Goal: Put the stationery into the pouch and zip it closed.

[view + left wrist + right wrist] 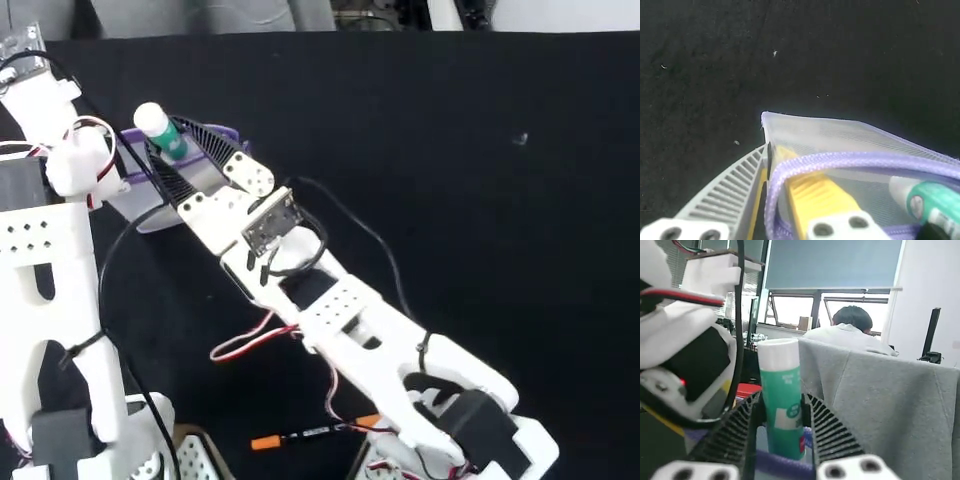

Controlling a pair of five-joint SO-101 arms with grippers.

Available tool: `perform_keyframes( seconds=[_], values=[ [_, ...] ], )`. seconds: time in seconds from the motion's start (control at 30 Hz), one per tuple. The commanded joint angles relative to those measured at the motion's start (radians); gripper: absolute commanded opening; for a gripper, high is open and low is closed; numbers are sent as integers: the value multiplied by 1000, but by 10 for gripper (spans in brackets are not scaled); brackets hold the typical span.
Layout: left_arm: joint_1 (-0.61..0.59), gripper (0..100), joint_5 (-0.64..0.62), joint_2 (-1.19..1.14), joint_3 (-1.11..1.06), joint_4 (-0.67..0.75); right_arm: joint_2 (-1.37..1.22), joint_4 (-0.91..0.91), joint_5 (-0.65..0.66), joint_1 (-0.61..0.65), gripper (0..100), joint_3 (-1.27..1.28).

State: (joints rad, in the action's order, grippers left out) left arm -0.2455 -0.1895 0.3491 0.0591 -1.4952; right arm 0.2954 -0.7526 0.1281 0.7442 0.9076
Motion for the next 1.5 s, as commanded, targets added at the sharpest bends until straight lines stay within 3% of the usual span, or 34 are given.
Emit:
perform_keyframes(
  seconds=[0.0,0.17,0.23,0.47,0.6,0.87,1.07,1.3,1.47],
  values=[
    [-1,27,-9,-34,-24,8,4,-20,3,-21,40,-42],
    [-5,27,-9,-34,-24,9,7,0,3,-21,269,-25],
    [-7,27,-9,-34,-28,31,30,57,3,-21,297,-16],
    [-15,27,-3,-34,-38,49,245,430,5,-44,294,-16],
    [-90,27,-2,-34,-28,57,466,743,46,-94,293,-16],
    [-262,27,-2,-32,39,63,905,1521,318,-161,293,-68],
    [-386,27,37,-32,96,63,931,2093,462,-155,292,-163],
    [-499,27,41,-23,142,40,849,2444,618,-64,292,-145],
    [-581,27,43,-25,142,43,819,2469,640,32,292,-102]
  ],
)
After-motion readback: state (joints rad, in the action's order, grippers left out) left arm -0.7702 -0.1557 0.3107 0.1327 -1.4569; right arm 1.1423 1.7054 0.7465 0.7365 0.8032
